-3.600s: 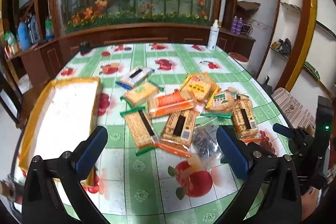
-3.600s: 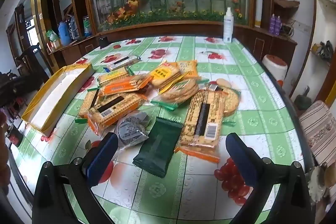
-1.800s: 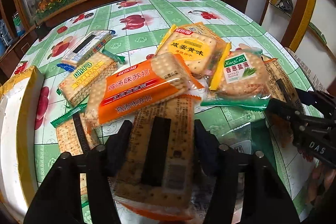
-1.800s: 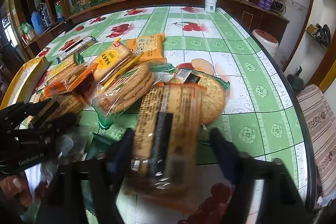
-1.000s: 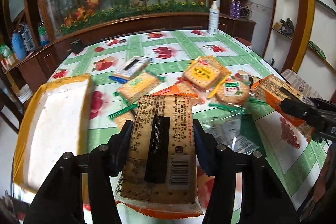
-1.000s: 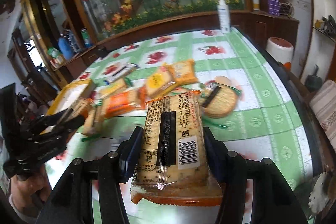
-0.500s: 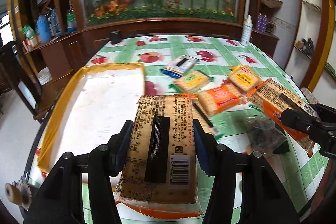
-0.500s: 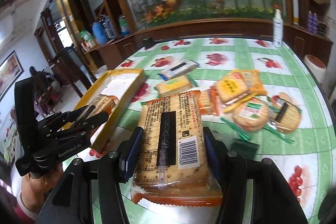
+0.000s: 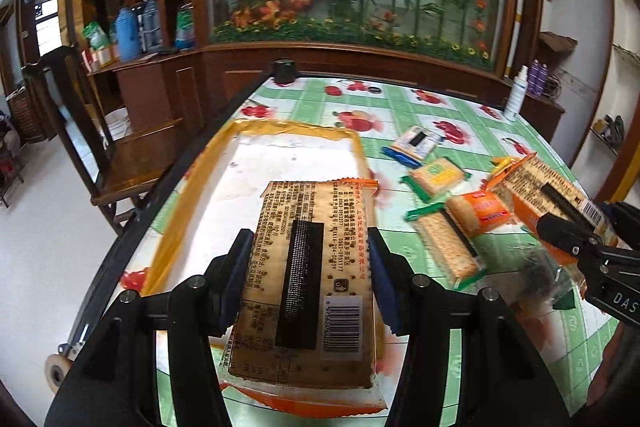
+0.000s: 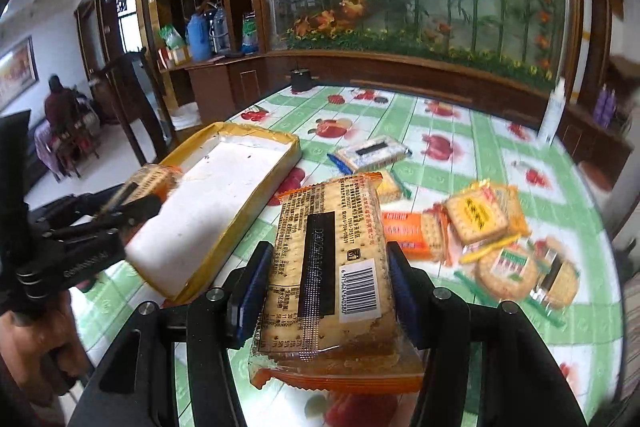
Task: Organize snacks
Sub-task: 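Carry both beige cracker packs over the yellow-rimmed white tray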
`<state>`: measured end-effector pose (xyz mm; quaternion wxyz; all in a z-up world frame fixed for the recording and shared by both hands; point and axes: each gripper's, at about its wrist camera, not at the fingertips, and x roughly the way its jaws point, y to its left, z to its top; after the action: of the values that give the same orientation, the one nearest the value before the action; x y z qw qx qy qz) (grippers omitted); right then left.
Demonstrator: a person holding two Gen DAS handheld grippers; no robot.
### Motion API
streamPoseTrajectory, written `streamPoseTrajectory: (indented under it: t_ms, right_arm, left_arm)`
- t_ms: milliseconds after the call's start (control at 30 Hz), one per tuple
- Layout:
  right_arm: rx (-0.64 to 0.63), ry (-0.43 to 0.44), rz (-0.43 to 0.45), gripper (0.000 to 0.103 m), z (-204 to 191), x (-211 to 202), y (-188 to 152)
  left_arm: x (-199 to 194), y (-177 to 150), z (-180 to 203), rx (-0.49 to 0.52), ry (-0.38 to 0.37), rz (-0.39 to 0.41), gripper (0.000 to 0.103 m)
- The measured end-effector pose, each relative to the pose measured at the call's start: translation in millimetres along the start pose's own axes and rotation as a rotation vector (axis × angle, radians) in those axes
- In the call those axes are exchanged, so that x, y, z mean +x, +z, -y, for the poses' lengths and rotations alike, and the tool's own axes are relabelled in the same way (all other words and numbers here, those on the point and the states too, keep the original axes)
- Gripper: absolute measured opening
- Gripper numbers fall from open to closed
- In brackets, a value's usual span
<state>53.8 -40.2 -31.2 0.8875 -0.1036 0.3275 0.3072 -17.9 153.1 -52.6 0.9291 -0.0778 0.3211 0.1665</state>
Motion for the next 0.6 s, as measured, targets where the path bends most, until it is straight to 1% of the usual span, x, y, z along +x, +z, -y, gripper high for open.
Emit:
streamPoseTrajectory:
  t_ms: [100, 200, 400, 600]
  right_arm:
    - [-0.047, -0.043, 0.009, 0.057, -13.7, 5.8, 6.3]
    - [-0.088, -0.054, 0.013, 0.057, -27.8, 13.0, 11.2]
    - [-0.157, -0.052, 0.013, 0.057, -55.1, 25.5, 15.7]
    - [-0.189, -0.061, 0.013, 0.057, -66.9, 36.5, 19.6]
  left_arm:
    - [1.8, -1.1, -11.4, -0.018, 0.019, -0.003, 0.054]
    - [4.6, -1.8, -22.6, -0.038, 0.038, -0.007, 0.054]
    - [6.7, -1.3, -36.5, -0.057, 0.064, -0.011, 0.054]
    - [11.4, -0.9, -48.2, -0.075, 0.080, -0.015, 0.054]
